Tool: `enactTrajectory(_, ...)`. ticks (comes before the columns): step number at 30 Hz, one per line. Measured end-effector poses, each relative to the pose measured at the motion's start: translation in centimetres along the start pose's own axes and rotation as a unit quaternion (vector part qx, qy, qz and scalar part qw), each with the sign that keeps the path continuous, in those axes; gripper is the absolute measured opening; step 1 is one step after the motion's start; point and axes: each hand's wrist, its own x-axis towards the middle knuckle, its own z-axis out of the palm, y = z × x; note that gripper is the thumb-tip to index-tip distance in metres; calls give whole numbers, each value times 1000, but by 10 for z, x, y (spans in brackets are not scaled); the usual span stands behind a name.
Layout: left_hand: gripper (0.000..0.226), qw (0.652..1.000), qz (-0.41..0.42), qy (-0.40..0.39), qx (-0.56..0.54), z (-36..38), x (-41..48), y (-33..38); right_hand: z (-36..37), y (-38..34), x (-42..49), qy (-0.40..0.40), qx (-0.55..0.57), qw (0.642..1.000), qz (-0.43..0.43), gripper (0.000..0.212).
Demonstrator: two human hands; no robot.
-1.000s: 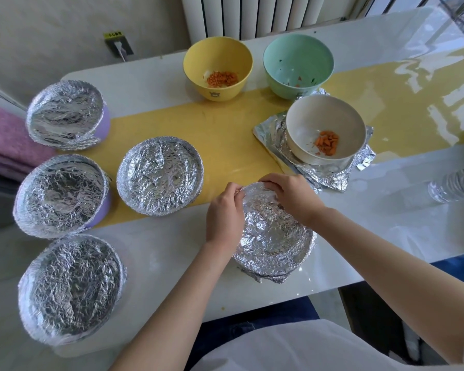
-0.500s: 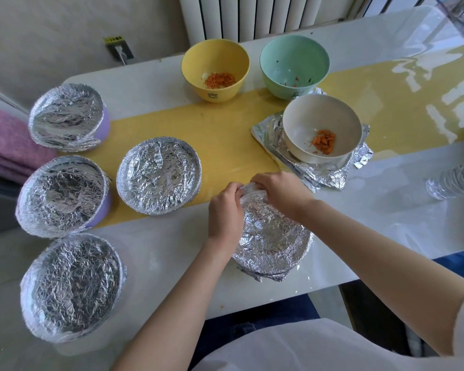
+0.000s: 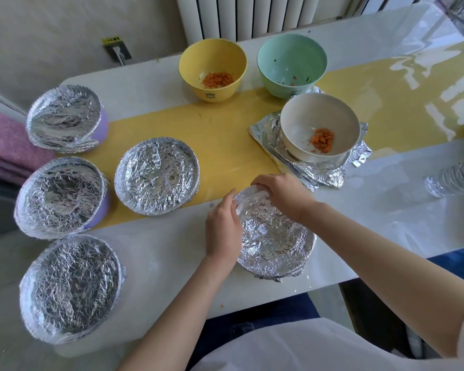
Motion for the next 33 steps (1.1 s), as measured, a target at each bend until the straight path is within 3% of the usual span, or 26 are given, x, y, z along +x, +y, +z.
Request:
enactTrajectory(8, 20, 1000, 12, -16, 20, 0, 13, 2, -6, -14, 1, -60, -105, 992, -20, 42)
enactTrajectory(17, 18, 997, 49, -21, 58, 3, 11, 6, -6, -14, 2, -85, -71, 992, -55, 35)
enactTrajectory(21, 25, 997, 46, -16, 66, 3, 5, 4, -7, -9, -1, -53, -11, 998, -20, 23)
enactTrajectory(24, 28, 997, 46, -2, 55, 2, -1, 2, -8, -5, -5, -38, 18, 999, 1, 26)
enactTrajectory(33, 24, 1000, -13, -8, 14, -2, -3, 0, -10, -6, -3, -47, 49, 998, 3, 22)
